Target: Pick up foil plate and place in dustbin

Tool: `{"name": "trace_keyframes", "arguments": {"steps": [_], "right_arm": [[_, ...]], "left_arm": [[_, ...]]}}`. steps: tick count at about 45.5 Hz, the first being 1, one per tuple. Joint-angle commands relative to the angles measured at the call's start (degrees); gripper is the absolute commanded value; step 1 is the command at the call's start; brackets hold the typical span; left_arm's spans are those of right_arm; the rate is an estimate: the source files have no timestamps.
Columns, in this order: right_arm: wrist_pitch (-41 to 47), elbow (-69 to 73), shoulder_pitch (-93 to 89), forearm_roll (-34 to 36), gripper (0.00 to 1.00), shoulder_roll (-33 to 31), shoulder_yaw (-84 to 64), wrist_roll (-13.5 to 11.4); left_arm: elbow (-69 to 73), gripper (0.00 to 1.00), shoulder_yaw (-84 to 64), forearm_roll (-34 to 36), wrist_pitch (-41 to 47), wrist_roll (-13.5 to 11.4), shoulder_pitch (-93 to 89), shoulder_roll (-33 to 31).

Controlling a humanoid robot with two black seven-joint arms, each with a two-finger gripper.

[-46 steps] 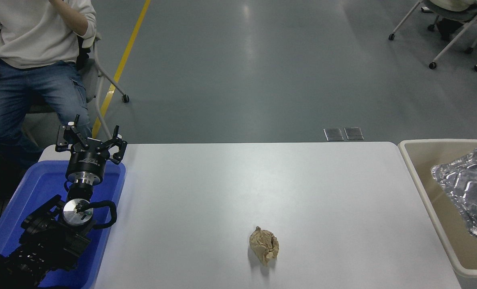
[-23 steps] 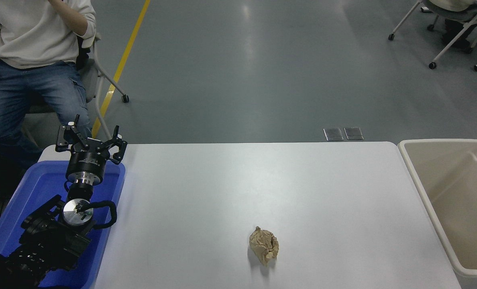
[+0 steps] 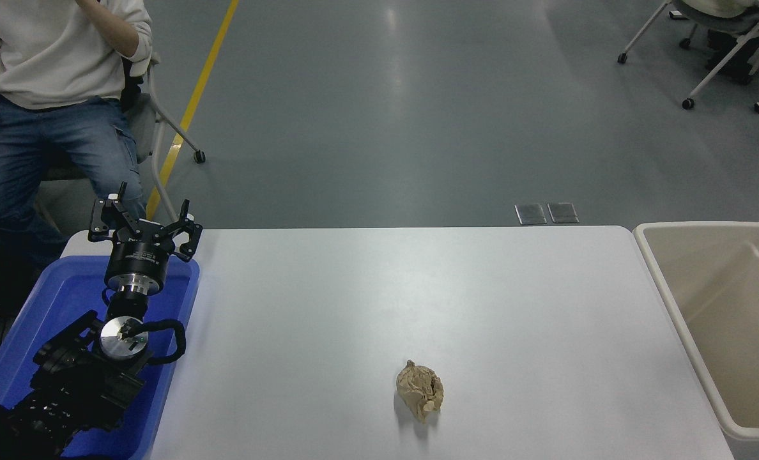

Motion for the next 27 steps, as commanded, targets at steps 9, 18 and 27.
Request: {"name": "trace_keyframes", "arguments": {"steps": [9, 18, 27], "right_arm": [[0.7, 20.91, 13.48, -14.5, 1.0, -6.32, -3.78, 0.09], [1.93, 28.73, 19.55, -17.75, 1.0, -7.99, -11.24, 0.09], [4.92, 33.66, 26.23, -18.19, 1.0, -8.26, -19.33, 0.26]], "left_arm": [[0.07, 0.99, 0.0, -0.01, 0.0, 0.0, 0.0, 0.0], [-0.01, 0.99, 0.0, -0.01, -0.09, 0.0, 0.0, 0.0], [-0.01, 0.99, 0.0, 0.08, -0.09, 0.0, 0.0, 0.0]]}}
